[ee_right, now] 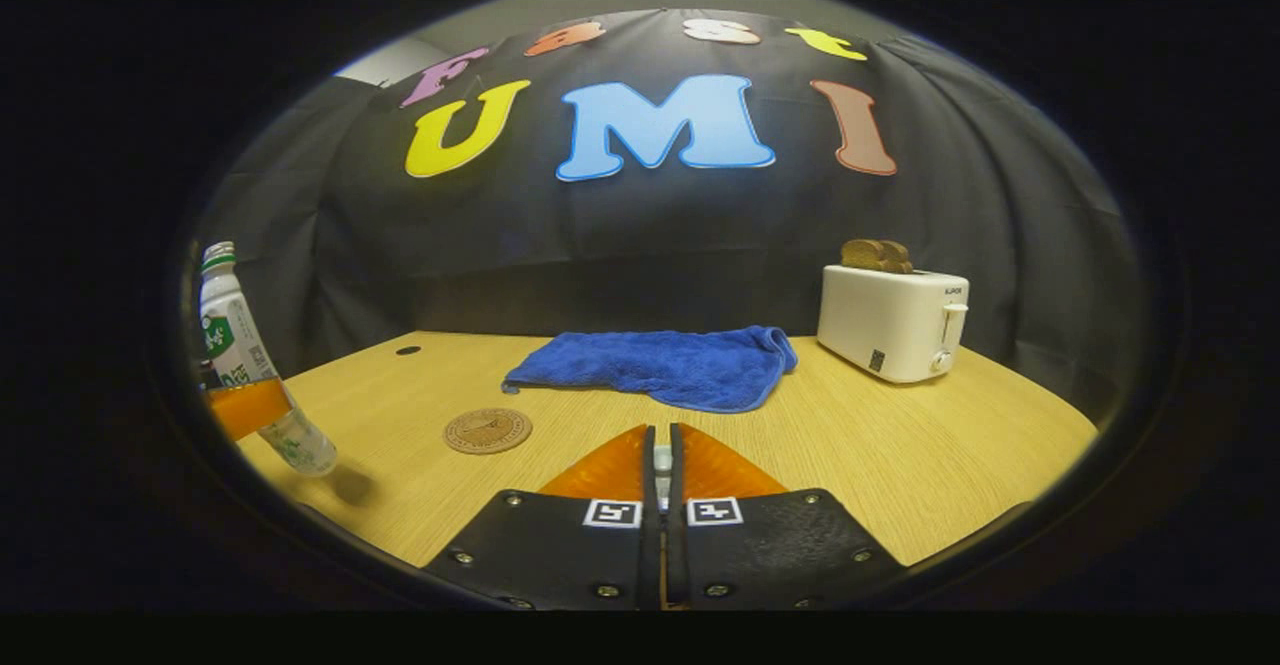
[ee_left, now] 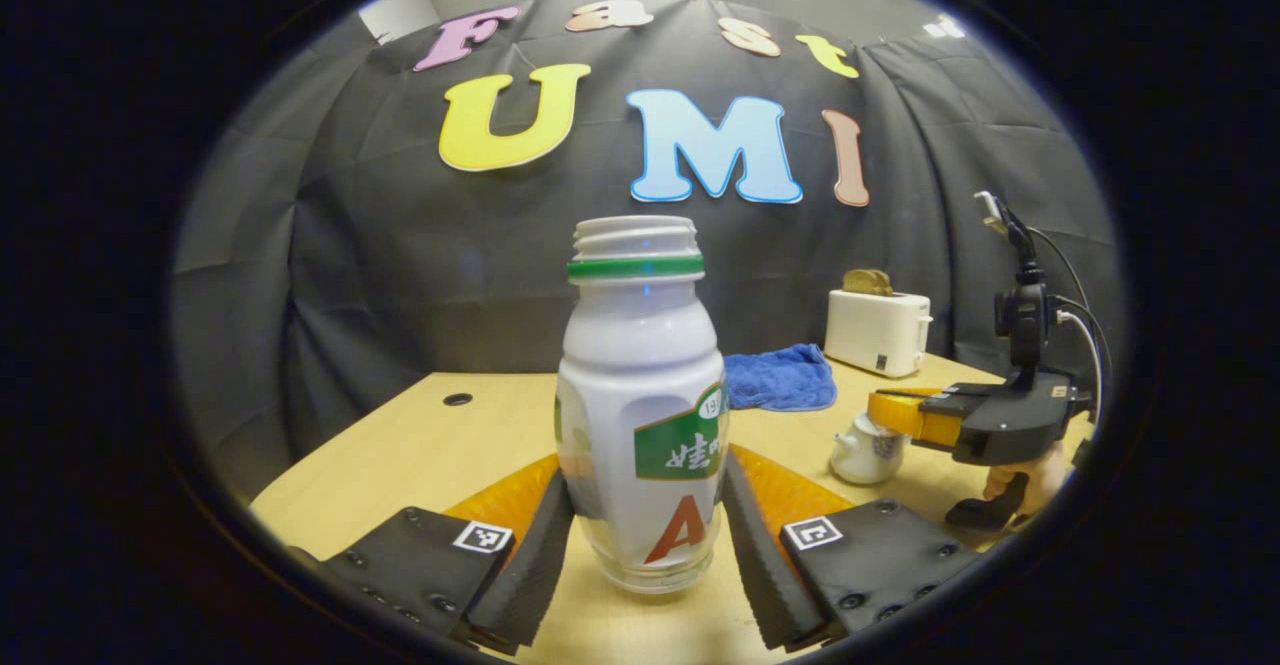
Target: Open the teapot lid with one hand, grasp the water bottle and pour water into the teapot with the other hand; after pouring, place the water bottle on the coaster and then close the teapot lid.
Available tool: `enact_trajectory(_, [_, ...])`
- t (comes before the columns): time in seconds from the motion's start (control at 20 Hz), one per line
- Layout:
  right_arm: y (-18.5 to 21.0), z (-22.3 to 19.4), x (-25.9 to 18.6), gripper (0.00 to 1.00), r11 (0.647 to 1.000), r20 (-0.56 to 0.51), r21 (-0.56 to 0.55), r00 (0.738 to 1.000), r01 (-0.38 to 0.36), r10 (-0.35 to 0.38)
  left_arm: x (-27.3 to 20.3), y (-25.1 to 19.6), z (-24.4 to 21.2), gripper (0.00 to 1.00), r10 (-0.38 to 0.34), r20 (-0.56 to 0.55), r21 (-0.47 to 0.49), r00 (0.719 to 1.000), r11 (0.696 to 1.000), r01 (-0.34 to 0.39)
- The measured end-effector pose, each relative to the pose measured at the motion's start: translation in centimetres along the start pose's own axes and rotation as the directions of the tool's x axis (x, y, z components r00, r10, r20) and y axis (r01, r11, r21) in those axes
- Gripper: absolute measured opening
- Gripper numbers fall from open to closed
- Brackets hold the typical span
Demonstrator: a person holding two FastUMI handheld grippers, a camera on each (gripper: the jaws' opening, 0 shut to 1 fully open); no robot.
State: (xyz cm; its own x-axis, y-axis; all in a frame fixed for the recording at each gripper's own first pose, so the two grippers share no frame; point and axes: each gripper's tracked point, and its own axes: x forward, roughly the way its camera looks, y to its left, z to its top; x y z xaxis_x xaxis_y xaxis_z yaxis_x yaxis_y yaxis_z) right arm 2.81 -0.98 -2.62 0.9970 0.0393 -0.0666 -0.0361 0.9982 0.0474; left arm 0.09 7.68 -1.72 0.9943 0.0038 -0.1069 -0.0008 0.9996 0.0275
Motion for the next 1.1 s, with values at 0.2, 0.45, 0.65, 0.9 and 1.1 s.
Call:
enact_trajectory(0.2, [-0.1,0.0,0.0,0.02,1.0,0.012,-0.002,1.0,0.005,-0.005,-0.3,-0.3,0.1,0.89,-0.003,0.002,-0.008,1.0,1.0,0.003])
enact_trajectory(0.45, [0.1,0.0,0.0,0.08,1.0,0.015,0.007,1.0,-0.006,0.006,-0.3,-0.4,0.4,0.89,-0.005,0.004,-0.019,1.0,1.0,0.005])
enact_trajectory(0.65, [-0.9,0.0,-0.2,0.06,0.999,0.016,-0.024,0.999,0.03,-0.03,-0.3,-0.9,0.5,0.89,-0.006,0.005,-0.031,1.0,1.0,0.006])
enact_trajectory(0.9, [-0.3,0.3,-0.6,0.88,1.0,0.028,0.012,1.0,-0.003,0.003,0.0,-1.4,0.6,0.89,-0.005,0.003,-0.034,1.0,0.999,0.005])
enact_trajectory(1.1, [-0.4,1.1,-1.0,0.9,1.0,0.052,0.0,0.999,0.0,0.0,0.6,-1.8,0.5,0.89,-0.01,-0.002,-0.036,1.0,0.999,0.01])
